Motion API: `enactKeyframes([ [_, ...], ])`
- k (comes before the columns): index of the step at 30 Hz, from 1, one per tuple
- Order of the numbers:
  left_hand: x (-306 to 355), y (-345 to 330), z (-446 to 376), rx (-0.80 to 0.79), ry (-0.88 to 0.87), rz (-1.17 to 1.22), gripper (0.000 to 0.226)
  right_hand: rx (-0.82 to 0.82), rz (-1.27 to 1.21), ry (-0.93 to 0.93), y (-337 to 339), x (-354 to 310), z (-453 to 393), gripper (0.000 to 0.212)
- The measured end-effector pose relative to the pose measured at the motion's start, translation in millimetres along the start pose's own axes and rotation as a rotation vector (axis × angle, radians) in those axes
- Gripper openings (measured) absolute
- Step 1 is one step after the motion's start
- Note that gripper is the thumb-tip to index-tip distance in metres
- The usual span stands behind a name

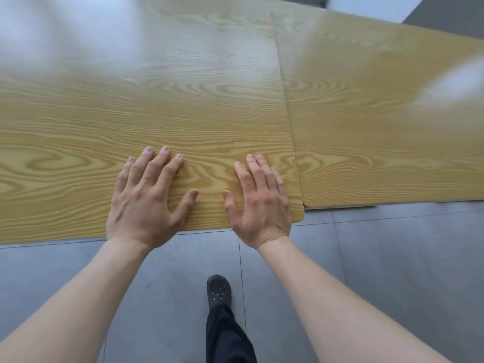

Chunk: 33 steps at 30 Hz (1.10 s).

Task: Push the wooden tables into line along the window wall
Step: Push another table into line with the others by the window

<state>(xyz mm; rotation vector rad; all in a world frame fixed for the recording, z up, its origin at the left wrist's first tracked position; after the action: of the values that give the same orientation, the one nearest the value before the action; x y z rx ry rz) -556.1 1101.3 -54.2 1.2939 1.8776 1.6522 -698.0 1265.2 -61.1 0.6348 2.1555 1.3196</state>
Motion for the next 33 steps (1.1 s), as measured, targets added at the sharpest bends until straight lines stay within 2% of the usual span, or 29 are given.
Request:
enactKeyframes([
  [25, -4.9, -13.1, -35.6, 0.019, 0.024, -0.020, 0.074, 0.005, -0.036, 0.025, -19.7, 7.6, -37.7, 0.065],
  [33, -2.0, 3.2, -41.2, -0.117, 0.044, -0.068, 0.074, -0.231, -0.025, 0.055, -0.7, 5.5, -43.6, 0.069],
])
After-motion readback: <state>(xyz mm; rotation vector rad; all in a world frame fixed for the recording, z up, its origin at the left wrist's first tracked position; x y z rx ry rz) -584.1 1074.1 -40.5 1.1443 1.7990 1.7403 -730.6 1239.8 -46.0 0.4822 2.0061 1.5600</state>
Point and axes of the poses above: each hand's wrist, its own z-axis away from the middle knuckle, its own y-axis out of the back of the hand, x = y × z, the point moved 2 cm from there along -z, towards the middle knuckle, and after that the axes turned 13 degrees about x, right-handed, at the moved point
